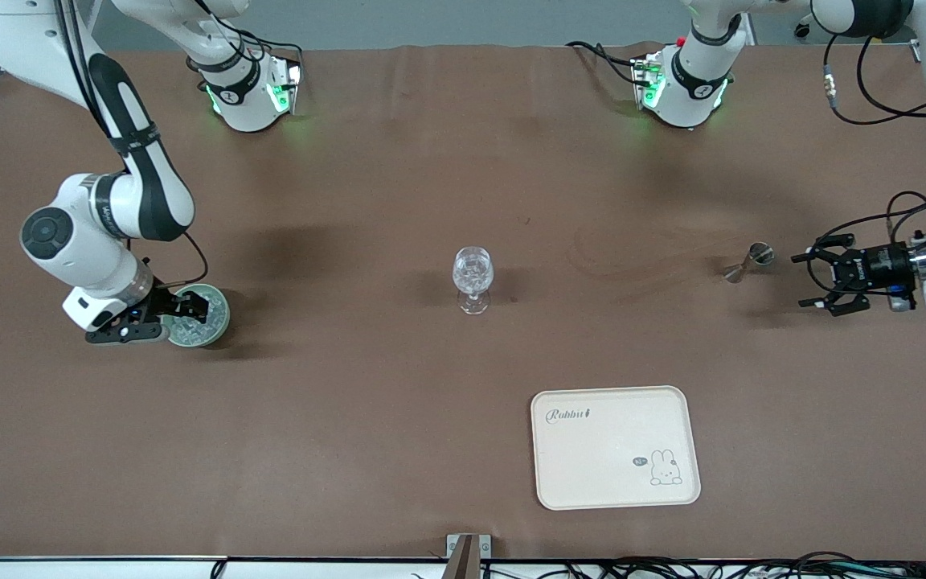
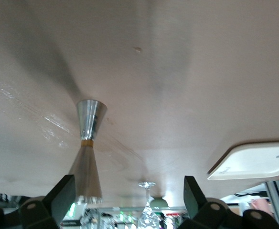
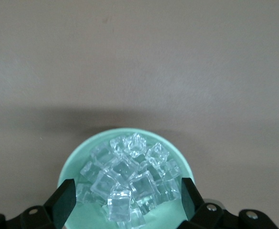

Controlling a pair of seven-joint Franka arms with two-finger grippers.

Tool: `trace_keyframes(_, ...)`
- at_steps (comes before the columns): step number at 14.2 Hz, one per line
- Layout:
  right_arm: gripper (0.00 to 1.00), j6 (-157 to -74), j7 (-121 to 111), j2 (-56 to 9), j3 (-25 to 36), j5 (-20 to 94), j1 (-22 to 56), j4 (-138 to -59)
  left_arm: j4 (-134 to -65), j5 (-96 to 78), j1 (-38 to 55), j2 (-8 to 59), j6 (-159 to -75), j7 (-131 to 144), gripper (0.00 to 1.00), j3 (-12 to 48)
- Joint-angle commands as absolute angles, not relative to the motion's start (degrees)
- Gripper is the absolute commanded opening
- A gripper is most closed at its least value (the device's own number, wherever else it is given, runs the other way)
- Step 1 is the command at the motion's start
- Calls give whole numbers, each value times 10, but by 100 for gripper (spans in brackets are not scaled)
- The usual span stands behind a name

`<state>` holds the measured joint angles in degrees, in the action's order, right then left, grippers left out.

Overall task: Pour wine and add ice with both arms
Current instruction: 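Grasp an ice cube with the right gripper while the left gripper grasps the jigger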

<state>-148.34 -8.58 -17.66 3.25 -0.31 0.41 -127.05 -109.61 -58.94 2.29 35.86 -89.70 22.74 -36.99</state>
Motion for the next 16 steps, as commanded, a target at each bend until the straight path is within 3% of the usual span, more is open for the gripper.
trace_keyframes(1,84,-1498,-98,-170,31,-4,7,-1295,-1149,-627,29,348,-904,208,100,-379)
trace_keyframes(8,66,-1491,-99,-170,31,-4,12,-1315,-1244,-702,55,334,-942,164,94,-378)
trace_keyframes(10,64,-1491,-113,-170,31,-4,11,-1315,-1262,-704,55,330,-954,156,87,-378)
trace_keyframes(12,62,-1491,-113,-170,31,-4,11,-1314,-1268,-704,51,325,-956,151,65,-378)
trace_keyframes(16,57,-1491,-113,-170,31,-4,9,-1312,-1292,-729,52,324,-958,131,57,-378)
